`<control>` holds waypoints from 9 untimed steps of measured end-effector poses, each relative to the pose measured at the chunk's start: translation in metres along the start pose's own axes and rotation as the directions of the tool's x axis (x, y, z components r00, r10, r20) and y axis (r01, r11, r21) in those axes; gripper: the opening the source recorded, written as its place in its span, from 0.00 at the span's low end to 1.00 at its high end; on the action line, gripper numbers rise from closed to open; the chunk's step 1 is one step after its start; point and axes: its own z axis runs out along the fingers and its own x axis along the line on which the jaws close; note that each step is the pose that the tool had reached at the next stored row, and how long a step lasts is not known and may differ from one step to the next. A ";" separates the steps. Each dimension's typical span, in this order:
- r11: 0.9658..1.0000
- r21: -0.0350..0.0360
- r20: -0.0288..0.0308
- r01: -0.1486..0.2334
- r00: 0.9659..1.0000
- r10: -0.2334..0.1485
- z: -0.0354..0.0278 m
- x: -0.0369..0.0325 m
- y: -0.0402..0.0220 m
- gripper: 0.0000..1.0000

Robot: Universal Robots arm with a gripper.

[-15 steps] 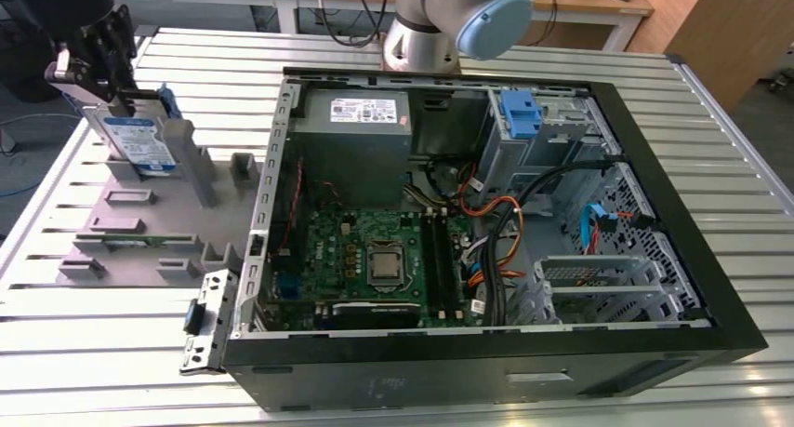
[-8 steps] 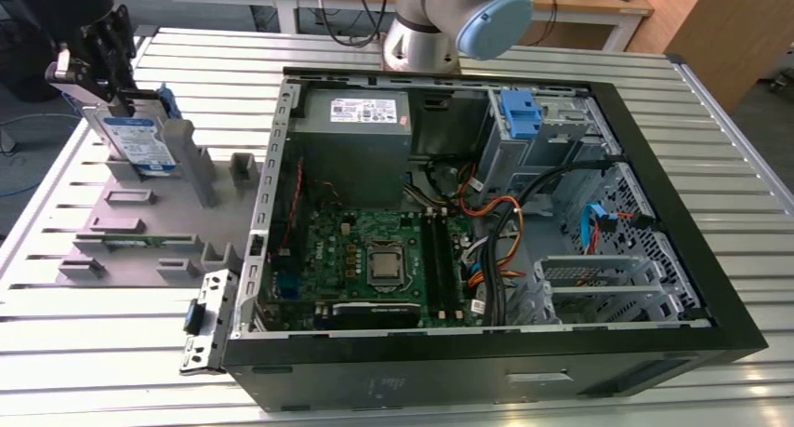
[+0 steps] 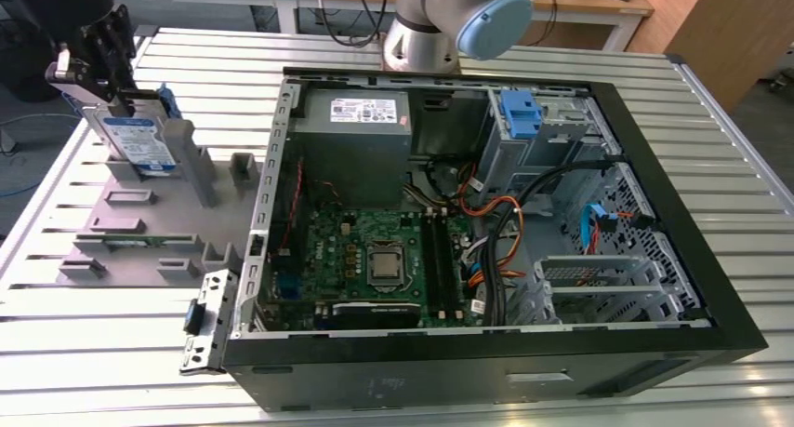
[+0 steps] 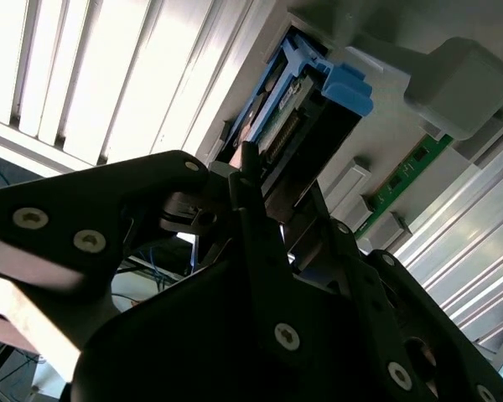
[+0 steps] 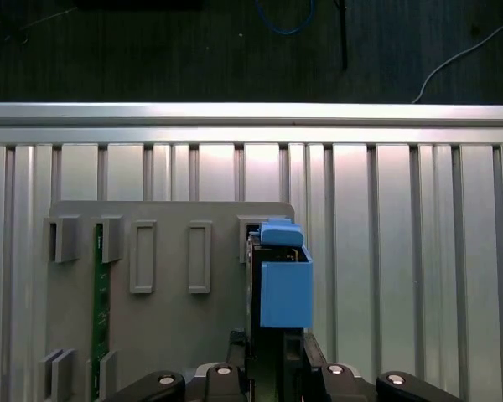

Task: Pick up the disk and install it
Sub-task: 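Pick up the disk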

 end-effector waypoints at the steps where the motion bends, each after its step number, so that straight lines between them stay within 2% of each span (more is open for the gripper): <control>1: 1.000 0.000 0.000 0.000 1.000 0.000 0.0000 0.0000 0.0000 0.35; 5: 1.000 0.000 0.000 0.000 1.000 0.000 -0.0002 0.0000 0.0000 0.35; 7: 1.000 0.000 -0.001 0.000 1.000 0.000 -0.0032 -0.0002 0.0001 0.35; 9: 1.000 0.001 -0.007 0.000 1.000 0.000 -0.0039 -0.0002 0.0000 0.35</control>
